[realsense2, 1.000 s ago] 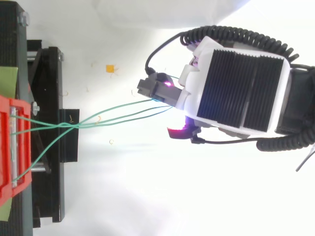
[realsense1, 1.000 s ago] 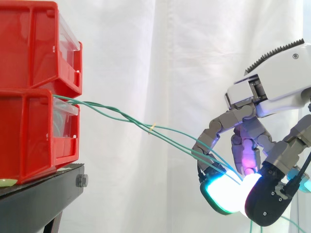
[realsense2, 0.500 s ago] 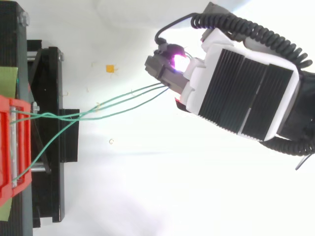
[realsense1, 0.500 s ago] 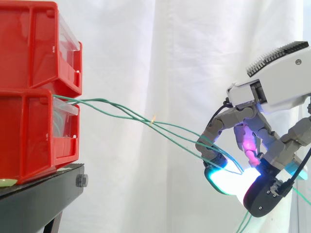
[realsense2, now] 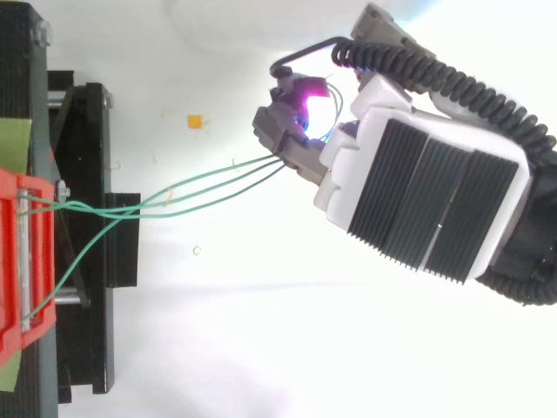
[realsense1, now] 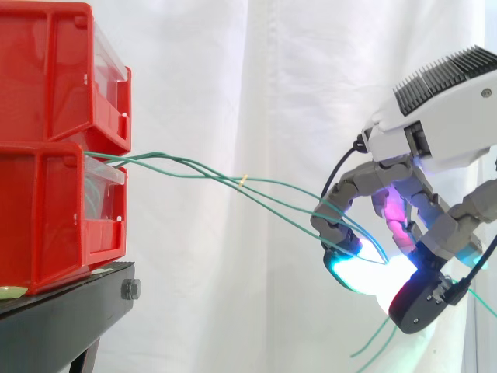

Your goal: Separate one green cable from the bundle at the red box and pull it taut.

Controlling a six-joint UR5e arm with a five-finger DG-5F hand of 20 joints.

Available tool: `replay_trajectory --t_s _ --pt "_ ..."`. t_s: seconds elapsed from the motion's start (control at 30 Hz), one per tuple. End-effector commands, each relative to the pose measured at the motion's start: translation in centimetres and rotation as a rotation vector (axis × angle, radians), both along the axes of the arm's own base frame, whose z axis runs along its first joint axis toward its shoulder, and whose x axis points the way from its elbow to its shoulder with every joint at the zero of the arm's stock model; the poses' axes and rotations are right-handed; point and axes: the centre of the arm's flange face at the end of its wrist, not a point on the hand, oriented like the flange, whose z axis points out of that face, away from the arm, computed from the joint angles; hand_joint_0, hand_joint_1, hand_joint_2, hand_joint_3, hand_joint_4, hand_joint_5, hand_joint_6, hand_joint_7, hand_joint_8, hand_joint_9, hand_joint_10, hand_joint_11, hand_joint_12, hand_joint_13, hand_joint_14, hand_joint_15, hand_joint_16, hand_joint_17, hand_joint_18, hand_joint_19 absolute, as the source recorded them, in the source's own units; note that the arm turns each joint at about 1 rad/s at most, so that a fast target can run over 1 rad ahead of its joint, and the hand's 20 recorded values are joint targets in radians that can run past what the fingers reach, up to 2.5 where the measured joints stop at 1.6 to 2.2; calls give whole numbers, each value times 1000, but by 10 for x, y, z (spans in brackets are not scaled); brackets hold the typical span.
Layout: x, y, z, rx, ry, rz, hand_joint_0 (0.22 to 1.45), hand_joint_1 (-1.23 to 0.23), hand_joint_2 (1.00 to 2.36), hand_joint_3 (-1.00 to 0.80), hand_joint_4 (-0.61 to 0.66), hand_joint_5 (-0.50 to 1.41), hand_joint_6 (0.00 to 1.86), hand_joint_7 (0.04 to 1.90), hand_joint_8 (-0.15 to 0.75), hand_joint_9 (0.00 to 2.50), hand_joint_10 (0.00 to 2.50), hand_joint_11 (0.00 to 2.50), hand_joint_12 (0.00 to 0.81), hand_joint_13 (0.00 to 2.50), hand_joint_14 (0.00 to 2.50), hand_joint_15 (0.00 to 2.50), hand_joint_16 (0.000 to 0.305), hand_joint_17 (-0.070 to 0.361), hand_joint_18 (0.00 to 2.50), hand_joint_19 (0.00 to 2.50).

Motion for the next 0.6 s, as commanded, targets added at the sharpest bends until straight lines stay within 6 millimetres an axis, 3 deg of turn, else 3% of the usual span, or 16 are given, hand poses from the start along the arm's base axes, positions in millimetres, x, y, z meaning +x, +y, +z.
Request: replay_trajectory --t_s 0.0,0.27,0.57 --pt "3 2 9 -34 -5 15 725 -739 1015 -278 51 130 504 1321 212 1819 9 245 406 1176 15 529 44 99 797 590" --pt "1 2 22 -100 37 35 725 -739 1015 -278 46 130 504 1324 212 1818 9 252 409 1176 15 530 44 100 796 589" --pt "-1 1 20 -177 77 72 725 -739 1015 -279 46 130 504 1322 213 1820 9 252 408 1174 15 528 44 100 794 592"
